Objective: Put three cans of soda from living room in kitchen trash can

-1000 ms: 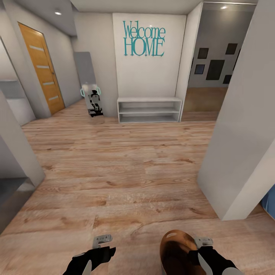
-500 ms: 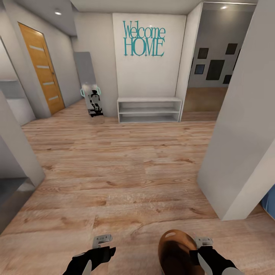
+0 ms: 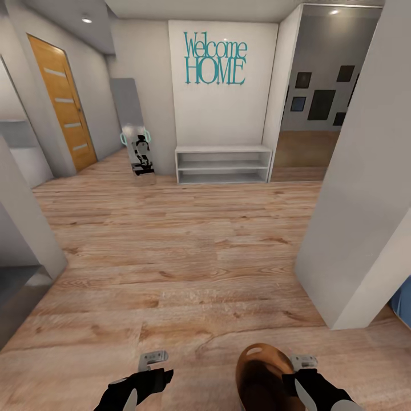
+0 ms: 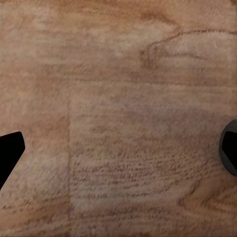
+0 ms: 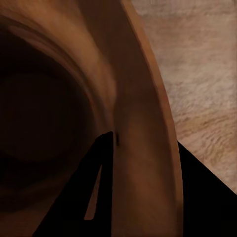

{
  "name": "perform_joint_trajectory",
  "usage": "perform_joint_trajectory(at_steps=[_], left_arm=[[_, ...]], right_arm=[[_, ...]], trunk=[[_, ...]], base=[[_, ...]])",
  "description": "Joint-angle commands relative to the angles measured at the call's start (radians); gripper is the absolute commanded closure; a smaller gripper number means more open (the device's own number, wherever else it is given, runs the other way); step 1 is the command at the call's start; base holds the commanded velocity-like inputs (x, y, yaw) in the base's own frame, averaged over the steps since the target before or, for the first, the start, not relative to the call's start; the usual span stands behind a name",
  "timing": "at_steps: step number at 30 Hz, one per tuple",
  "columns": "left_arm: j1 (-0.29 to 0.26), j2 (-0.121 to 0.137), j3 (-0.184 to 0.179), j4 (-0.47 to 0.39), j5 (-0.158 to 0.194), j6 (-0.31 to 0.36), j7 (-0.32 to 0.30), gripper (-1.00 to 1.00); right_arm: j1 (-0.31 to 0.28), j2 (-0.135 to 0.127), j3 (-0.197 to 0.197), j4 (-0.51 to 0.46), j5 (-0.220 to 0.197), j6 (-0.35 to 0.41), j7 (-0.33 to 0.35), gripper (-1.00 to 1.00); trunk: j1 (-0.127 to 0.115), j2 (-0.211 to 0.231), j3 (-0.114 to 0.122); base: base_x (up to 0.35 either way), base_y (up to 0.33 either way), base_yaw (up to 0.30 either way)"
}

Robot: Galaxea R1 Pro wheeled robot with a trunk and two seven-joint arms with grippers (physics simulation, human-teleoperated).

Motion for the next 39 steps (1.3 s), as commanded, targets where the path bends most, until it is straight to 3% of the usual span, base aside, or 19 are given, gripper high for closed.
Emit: perform_joint_trajectory(at_steps=[1,28,39], left_arm=[[0.000,0.000,0.000,0.000,0.000,0.000,-0.001,-1.00],[0.000,0.001,0.001,0.012,0.000,-0.002,-0.025,-1.00],[0.000,0.002,0.001,0.013,-0.003,-0.034,-0.025,-1.00]], right_arm=[[0.001,0.003,-0.012,-0.003,0.004,-0.038,0.003,1.00],[0.001,0.003,-0.012,-0.001,0.005,-0.047,0.003,1.00],[0.001,0.004,-0.012,-0.002,0.006,-0.048,0.003,1.00]], trunk=[[0.002,0.000,0.000],[0.002,0.000,0.000],[0.002,0.000,0.000]], base=[[0.000,0.000,0.000],[0.000,0.000,0.000],[0.000,0.000,0.000]])
